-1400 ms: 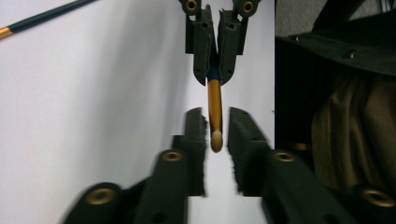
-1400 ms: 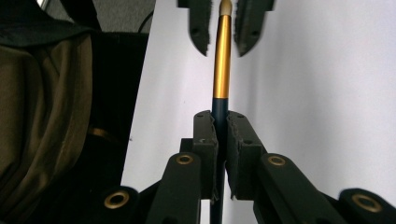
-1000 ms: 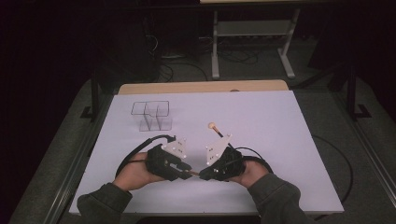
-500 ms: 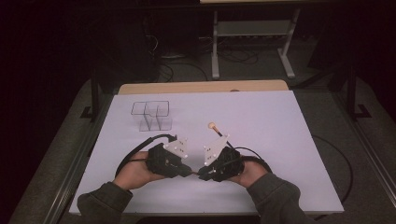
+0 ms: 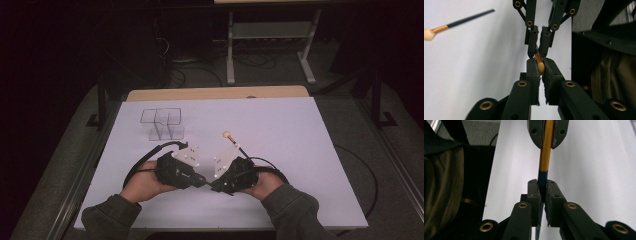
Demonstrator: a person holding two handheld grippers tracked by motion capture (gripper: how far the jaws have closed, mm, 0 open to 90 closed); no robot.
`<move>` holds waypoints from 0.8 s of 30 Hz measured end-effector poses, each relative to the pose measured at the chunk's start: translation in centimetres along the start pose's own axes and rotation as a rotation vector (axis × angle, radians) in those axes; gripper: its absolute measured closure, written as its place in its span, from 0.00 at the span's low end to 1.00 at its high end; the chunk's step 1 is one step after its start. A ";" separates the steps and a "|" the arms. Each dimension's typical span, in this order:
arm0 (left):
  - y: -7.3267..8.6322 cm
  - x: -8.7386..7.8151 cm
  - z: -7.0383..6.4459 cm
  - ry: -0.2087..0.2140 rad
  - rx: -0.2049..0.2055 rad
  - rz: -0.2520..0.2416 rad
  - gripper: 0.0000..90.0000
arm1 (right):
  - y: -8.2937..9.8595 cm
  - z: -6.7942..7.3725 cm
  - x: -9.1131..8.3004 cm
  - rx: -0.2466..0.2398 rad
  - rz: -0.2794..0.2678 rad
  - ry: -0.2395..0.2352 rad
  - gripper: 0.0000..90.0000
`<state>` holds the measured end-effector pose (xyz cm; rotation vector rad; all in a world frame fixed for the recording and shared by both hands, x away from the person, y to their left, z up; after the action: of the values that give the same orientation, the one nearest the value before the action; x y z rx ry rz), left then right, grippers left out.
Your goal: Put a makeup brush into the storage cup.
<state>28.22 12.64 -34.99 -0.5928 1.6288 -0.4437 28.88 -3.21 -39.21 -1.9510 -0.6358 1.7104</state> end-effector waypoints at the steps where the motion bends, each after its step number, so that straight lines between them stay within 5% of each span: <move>1: 0.0 0.0 0.0 0.000 0.000 0.000 0.81 | 0.0 0.0 0.0 0.000 0.000 0.000 0.91; 4: 0.1 -0.1 0.1 -0.002 -0.018 -0.041 0.77 | 0.0 -0.3 -0.7 0.031 -0.082 0.001 0.92; 8: 0.2 -0.1 0.1 -0.001 -0.025 -0.061 0.76 | -0.1 -0.4 -0.8 0.045 -0.107 0.000 0.92; 16: 0.1 -0.6 0.2 0.011 -0.039 -0.114 0.88 | -0.2 -0.4 -0.5 0.030 -0.127 0.010 0.92; 24: 0.2 -0.6 0.4 0.016 -0.050 -0.114 0.93 | -0.3 -0.4 -0.3 0.040 -0.136 0.010 0.90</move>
<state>28.63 13.16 -34.66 -0.7240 1.6304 -0.4940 29.21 -3.18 -38.75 -1.8438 -0.7079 1.6174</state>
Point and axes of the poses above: each handheld gripper's, and its own axes: x roughly forward along the jaws, y roughly out of its underside, z roughly to its left, the point moved 3 cm from there along x, roughly forward along the jaws, and after that the axes turned 6 degrees about y, right-handed, at the moved point
